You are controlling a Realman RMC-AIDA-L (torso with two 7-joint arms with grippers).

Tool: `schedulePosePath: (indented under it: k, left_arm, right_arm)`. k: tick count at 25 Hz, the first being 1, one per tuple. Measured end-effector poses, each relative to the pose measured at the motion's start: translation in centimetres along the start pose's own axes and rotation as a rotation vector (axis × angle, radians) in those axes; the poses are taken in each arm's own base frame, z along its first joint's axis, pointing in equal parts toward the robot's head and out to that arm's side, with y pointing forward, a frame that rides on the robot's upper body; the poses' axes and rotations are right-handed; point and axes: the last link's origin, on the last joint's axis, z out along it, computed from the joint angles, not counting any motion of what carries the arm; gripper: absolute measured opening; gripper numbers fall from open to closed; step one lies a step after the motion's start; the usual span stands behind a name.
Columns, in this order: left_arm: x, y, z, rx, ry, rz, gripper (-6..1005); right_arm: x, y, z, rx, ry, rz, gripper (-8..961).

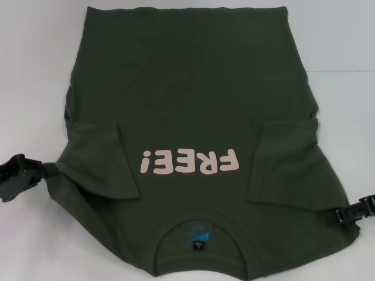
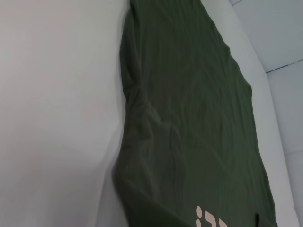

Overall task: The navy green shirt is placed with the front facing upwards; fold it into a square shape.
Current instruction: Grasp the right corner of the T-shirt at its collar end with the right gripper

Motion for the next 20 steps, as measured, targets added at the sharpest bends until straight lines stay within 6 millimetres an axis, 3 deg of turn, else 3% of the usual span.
schedulePosePath:
  k: [5,20]
  left_arm:
    - [0.1,0.0,-0.1,0.0,0.003,0.002,3]
    - [0.1,-0.2,-0.3,0.0,0.016,-0.006,2]
  right_arm:
    - [0.0,0.4,0.4,-0.001,0.025,-0.004,850]
    - [0.5,-0.8,-1.4,0.025,0.014,0.044,851]
